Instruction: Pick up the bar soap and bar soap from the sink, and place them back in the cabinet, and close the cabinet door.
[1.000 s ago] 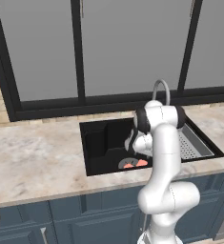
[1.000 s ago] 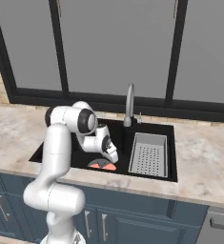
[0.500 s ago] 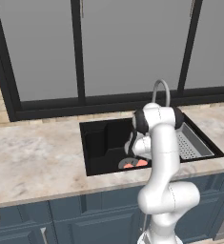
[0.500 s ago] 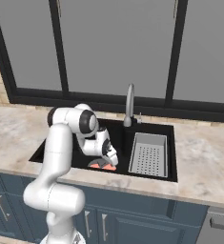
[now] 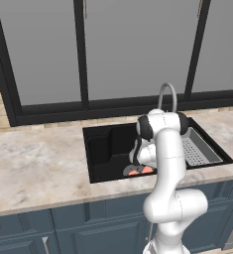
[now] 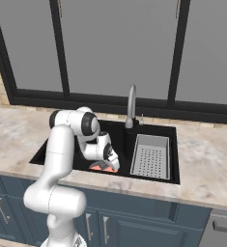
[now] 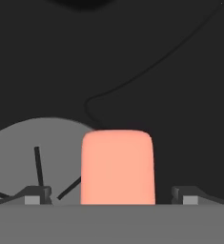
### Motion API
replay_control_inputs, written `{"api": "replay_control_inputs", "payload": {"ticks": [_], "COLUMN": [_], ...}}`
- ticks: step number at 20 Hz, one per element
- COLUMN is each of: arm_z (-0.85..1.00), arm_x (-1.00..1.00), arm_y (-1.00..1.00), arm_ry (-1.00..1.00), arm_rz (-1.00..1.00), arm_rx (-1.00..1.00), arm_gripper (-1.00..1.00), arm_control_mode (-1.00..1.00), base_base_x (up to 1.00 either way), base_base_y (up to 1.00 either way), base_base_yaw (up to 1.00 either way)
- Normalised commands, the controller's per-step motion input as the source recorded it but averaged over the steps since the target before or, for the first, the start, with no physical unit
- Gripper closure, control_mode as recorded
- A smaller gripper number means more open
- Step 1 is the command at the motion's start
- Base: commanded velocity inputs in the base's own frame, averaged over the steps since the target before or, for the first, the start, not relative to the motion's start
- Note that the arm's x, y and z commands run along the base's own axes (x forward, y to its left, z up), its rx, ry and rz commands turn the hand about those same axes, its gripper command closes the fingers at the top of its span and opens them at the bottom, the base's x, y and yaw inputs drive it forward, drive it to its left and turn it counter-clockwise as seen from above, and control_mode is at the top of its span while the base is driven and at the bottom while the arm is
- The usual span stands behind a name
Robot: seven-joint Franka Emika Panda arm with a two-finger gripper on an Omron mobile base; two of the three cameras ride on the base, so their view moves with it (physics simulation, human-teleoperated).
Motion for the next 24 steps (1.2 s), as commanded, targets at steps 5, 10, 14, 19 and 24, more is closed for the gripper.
{"api": "replay_control_inputs", "payload": {"ticks": [5,10,14,19,24], "arm_z": [-0.1,-0.11,-0.09,-0.08,-0.08], "arm_x": [0.0,0.0,0.0,0.0,0.0], "arm_y": [-0.02,-0.05,-0.08,-0.08,-0.03], "arm_ry": [0.0,0.0,0.0,0.0,0.0], "arm_rz": [0.0,0.0,0.0,0.0,0.0], "arm_rx": [0.0,0.0,0.0,0.0,0.0], "arm_gripper": [-1.0,-1.0,-1.0,-1.0,-1.0], "arm_control_mode": [-1.0,-1.0,-1.0,-1.0,-1.0], "base_base_x": [0.0,0.0,0.0,0.0,0.0], "base_base_y": [0.0,0.0,0.0,0.0,0.0], "base_base_yaw": [0.0,0.0,0.0,0.0,0.0]}}
